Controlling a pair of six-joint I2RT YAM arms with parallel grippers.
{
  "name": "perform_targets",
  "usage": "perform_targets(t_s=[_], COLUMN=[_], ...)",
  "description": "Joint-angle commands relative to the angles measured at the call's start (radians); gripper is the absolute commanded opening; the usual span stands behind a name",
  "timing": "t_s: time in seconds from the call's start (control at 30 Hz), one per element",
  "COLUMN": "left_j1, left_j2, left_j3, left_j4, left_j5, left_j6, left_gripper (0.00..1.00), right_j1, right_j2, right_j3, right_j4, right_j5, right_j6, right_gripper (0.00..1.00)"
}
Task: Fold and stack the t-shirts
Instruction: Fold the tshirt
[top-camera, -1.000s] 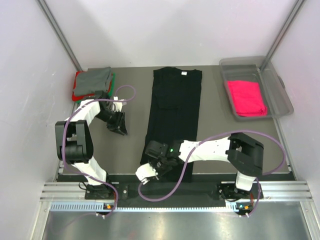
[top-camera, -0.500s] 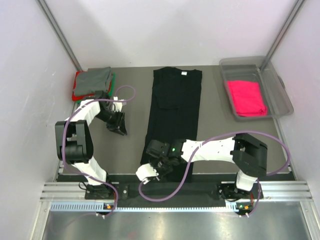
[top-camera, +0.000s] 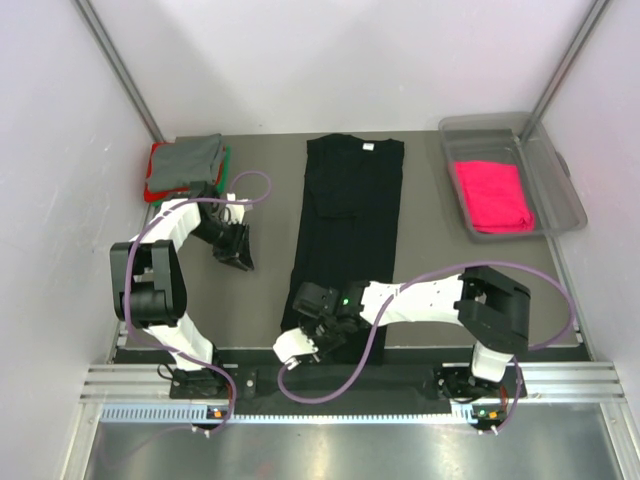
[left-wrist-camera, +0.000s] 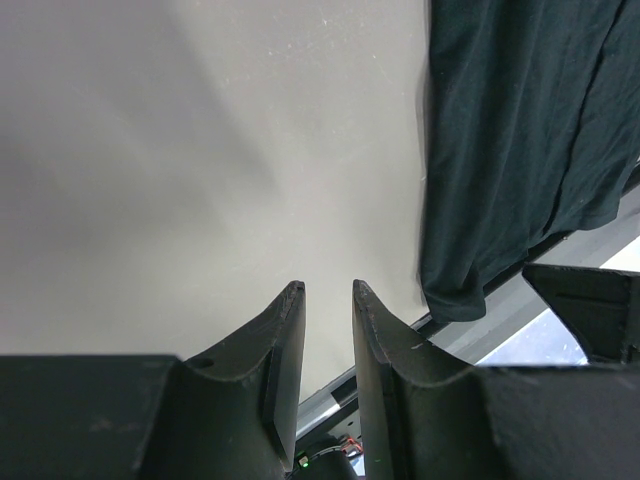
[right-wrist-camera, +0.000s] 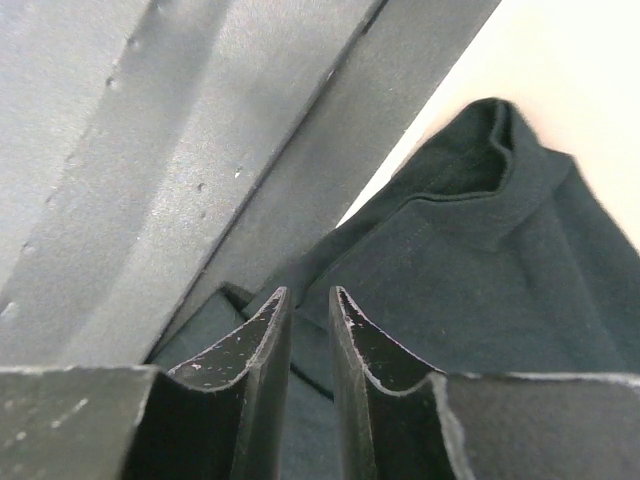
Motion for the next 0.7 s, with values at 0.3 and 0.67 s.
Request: perform_targets(t_s=[0.3,0.67], left_j1=[0.006,0.004], left_j2=[-0.027,-0.031], left_j3=[0.009,0.004], left_j4=[0.002,0.003], left_j5=[0.017,0.017], left_j6=[0.018,0.020], left_gripper=[0.30,0.30], right_j1=[-0.003,-0.005], right_j2=[0.049,0.030], right_j3=[-0.001,-0.001], right_j4=[0.032,0.040], right_j5=[0.002,0.019], right_j6=[-0.018,-0.004], right_gripper=[0.22,0.04])
